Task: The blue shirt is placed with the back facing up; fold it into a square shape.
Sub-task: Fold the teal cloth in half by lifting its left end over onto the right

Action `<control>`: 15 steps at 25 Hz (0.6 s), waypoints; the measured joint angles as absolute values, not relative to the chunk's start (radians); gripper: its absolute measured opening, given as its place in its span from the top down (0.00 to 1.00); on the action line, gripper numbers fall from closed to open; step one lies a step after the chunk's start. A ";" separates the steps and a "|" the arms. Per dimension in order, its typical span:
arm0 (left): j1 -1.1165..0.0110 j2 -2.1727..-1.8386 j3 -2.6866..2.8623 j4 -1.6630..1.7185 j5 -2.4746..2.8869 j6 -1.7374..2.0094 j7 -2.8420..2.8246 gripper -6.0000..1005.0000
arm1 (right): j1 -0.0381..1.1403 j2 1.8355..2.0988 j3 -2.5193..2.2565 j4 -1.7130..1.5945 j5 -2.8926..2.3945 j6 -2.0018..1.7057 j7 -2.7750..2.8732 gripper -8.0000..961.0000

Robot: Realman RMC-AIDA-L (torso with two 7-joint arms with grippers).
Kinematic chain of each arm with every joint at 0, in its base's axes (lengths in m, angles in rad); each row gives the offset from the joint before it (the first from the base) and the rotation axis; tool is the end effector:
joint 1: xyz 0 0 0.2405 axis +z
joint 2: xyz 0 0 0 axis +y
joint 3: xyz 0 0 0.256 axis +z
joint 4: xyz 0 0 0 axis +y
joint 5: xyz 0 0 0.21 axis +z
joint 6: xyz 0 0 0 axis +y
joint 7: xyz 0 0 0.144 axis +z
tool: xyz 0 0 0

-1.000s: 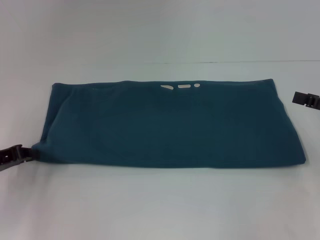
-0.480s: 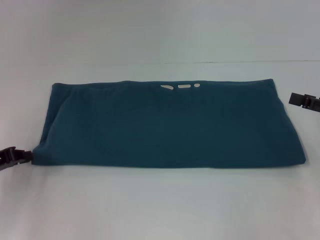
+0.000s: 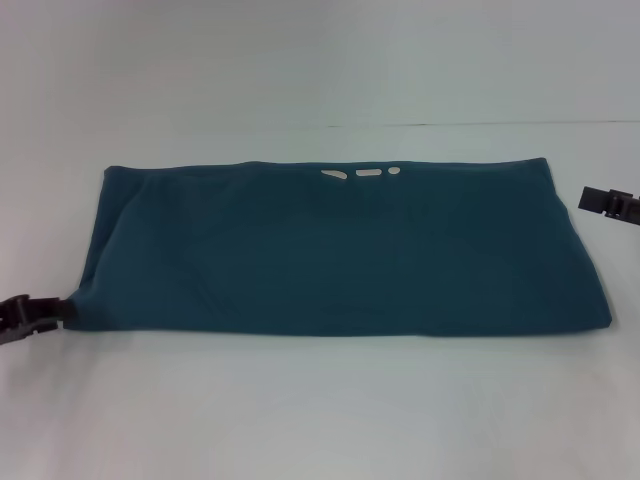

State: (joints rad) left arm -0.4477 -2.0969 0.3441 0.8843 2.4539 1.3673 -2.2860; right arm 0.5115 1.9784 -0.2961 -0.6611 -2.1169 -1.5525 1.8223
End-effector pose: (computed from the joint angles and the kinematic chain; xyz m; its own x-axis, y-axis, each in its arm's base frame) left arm -0.3657 0.3125 0.0617 0.0706 0.8113 0.5804 0.9906 0.0114 -0.1365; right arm 0.3195 0.3382 0.0841 0.3831 -0.6028 -0.6999 -0.8756 -0.4783 -0.0672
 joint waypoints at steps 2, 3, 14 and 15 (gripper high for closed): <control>-0.447 -2.097 0.344 0.883 2.453 1.365 -2.288 0.63 | 0.511 1.978 -0.296 -0.661 -2.117 -1.554 1.822 0.06; -0.447 -2.098 0.344 0.881 2.453 1.363 -2.290 0.59 | 0.511 1.977 -0.296 -0.661 -2.117 -1.555 1.822 0.06; -0.457 -2.103 0.348 0.850 2.453 1.332 -2.299 0.34 | 0.506 1.973 -0.296 -0.661 -2.118 -1.559 1.822 0.07; -0.458 -2.104 0.350 0.850 2.453 1.332 -2.299 0.32 | 0.506 1.972 -0.296 -0.661 -2.118 -1.559 1.822 0.07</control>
